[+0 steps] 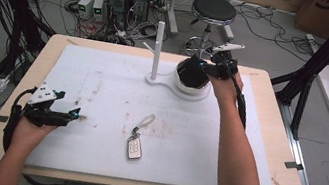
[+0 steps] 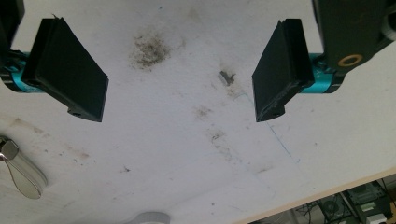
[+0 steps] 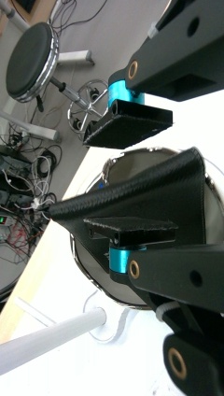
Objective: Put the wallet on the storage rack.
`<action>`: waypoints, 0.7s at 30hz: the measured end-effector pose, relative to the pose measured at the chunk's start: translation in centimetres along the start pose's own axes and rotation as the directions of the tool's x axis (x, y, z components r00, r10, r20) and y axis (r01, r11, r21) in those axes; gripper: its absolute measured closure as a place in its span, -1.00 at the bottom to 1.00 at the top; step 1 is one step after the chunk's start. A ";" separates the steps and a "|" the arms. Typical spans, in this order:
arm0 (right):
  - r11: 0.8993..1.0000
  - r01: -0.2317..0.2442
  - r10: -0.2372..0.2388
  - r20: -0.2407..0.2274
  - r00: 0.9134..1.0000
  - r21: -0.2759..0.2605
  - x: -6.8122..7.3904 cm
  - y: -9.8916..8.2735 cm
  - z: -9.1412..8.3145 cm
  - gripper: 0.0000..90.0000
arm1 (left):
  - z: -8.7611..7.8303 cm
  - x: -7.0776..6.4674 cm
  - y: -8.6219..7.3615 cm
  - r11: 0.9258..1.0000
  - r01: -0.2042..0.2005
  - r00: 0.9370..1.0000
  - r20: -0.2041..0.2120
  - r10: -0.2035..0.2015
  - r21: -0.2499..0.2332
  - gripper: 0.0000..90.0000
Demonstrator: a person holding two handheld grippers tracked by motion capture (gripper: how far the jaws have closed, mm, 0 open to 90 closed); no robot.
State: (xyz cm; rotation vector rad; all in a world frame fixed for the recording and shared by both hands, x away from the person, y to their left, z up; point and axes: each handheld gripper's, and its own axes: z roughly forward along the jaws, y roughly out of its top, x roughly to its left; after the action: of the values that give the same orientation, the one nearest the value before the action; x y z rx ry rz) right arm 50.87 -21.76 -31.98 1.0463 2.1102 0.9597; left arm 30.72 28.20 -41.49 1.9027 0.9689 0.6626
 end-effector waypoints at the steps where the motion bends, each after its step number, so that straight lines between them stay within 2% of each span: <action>1: 1.000 0.008 -0.008 0.004 1.000 -0.006 -0.2 0.0 -0.3 0.19 | 0.0 0.0 0.0 1.000 -0.001 1.000 0.002 0.001 0.000 -0.59; 6: 0.999 -0.029 0.029 0.000 1.000 -0.020 -1.1 -0.2 -2.3 0.13 | 0.2 -0.3 0.2 1.000 -0.009 1.000 0.006 0.009 0.002 -0.59; 12: 0.996 -0.032 0.032 -0.004 0.999 -0.085 -1.2 -0.7 -5.4 0.04 | 0.7 -0.7 0.6 1.000 -0.018 1.000 0.020 0.018 0.003 -0.59; 13: 0.995 -0.043 0.041 -0.021 0.999 -0.095 -1.4 -0.9 -5.7 0.02 | 0.8 -0.8 0.8 1.000 -0.018 1.000 0.019 0.018 0.004 -0.59; 15: 0.993 -0.057 0.055 -0.023 0.998 -0.104 -1.6 -1.4 -6.3 -0.03 | 1.0 -1.0 1.1 1.000 -0.018 0.999 0.027 0.018 -0.002 -0.59; 19: 0.994 -0.075 0.073 -0.030 0.997 -0.081 -1.9 -2.8 -7.2 -0.11 | 1.6 -1.6 1.7 1.000 -0.021 0.999 0.046 0.022 -0.018 -0.59; 21: 0.991 -0.075 0.072 -0.036 0.997 -0.108 -1.8 -3.7 -7.8 -0.11 | 1.9 -1.9 2.0 1.000 -0.023 0.998 0.053 0.024 -0.020 -0.59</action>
State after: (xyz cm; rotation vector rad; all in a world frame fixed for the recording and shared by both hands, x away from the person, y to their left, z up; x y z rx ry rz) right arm 44.39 -27.53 -30.19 1.0660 2.0323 1.1211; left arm 31.87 25.12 -40.76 1.9081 0.9043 0.6294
